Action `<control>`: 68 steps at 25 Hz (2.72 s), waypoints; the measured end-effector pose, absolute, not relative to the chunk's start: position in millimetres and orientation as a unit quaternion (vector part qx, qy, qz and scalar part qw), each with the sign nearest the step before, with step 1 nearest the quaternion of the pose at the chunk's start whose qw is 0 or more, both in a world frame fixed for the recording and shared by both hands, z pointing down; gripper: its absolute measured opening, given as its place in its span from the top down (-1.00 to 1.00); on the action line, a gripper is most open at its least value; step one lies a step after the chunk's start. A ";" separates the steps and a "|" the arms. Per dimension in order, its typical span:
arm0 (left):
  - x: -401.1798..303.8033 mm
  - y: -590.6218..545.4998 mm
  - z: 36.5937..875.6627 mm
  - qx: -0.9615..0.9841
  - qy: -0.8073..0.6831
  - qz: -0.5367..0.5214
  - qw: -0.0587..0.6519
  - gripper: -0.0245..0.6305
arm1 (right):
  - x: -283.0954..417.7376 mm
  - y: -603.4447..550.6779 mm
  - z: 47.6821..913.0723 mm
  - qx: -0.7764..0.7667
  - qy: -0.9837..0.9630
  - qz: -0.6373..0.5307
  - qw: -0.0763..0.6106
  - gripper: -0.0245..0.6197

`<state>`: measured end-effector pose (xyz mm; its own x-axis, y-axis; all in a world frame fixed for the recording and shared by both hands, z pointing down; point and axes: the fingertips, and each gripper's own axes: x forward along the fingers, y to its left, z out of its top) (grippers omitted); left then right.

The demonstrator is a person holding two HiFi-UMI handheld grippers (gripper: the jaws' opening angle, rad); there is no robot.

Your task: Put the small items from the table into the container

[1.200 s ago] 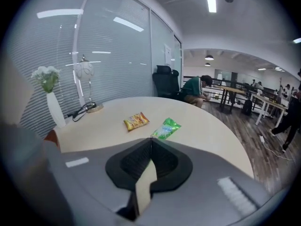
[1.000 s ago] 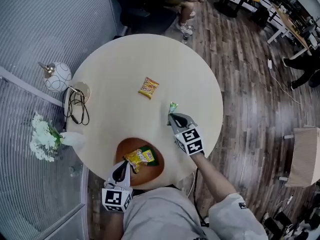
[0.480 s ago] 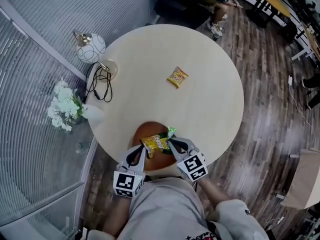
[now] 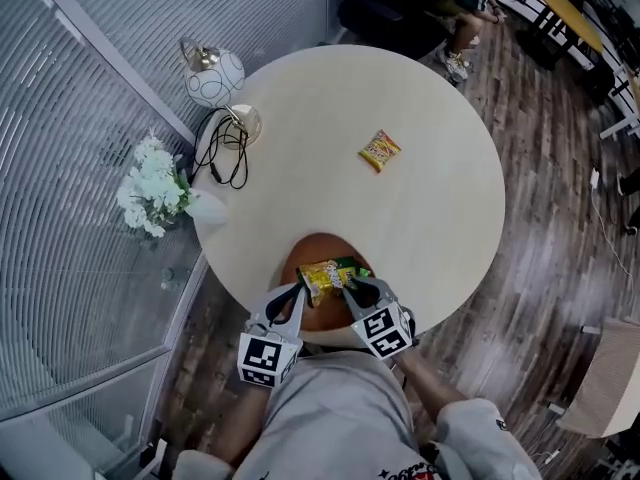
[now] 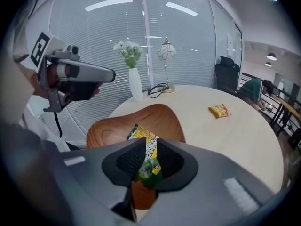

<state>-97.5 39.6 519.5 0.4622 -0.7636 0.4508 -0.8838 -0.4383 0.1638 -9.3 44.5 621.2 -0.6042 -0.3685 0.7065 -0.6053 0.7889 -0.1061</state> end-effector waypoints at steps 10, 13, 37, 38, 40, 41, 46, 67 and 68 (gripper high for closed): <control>-98.2 33.7 519.8 0.826 -0.515 0.140 0.182 0.96 | -5.1 11.7 553.3 0.336 -0.910 0.138 0.200 0.91; -97.4 30.9 520.0 0.826 -0.514 0.142 0.182 0.97 | 4.1 -7.1 538.2 0.366 -0.908 0.121 0.167 0.91; -106.6 27.8 542.5 0.819 -0.498 0.183 0.219 0.96 | 47.1 -243.0 649.0 0.471 -0.811 0.193 0.288 0.57; -108.1 27.8 543.4 0.817 -0.499 0.184 0.220 0.96 | 48.7 -256.4 648.7 0.484 -0.807 0.186 0.283 0.48; -111.1 29.6 545.4 0.813 -0.503 0.187 0.226 0.96 | 51.9 -280.4 651.0 0.504 -0.798 0.180 0.278 0.35; -112.0 31.5 546.3 0.810 -0.506 0.187 0.230 0.96 | 53.3 -290.2 653.4 0.510 -0.794 0.183 0.277 0.28; -112.6 37.1 548.7 0.806 -0.507 0.189 0.239 0.96 | 59.1 -326.8 671.7 0.531 -0.768 0.204 0.294 0.31; -122.7 36.5 548.2 0.801 -0.514 0.191 0.242 0.96 | 47.1 -315.6 686.7 0.496 -0.780 0.213 0.317 0.72; -121.8 37.4 548.4 0.801 -0.513 0.191 0.242 0.96 | 46.0 -311.9 684.6 0.491 -0.785 0.209 0.316 0.73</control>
<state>-121.8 37.4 548.4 0.4012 -0.7296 0.5537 -0.9141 -0.3574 0.1915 46.0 -311.9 684.6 -0.3188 -0.6384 0.7006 -0.9021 0.4311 -0.0176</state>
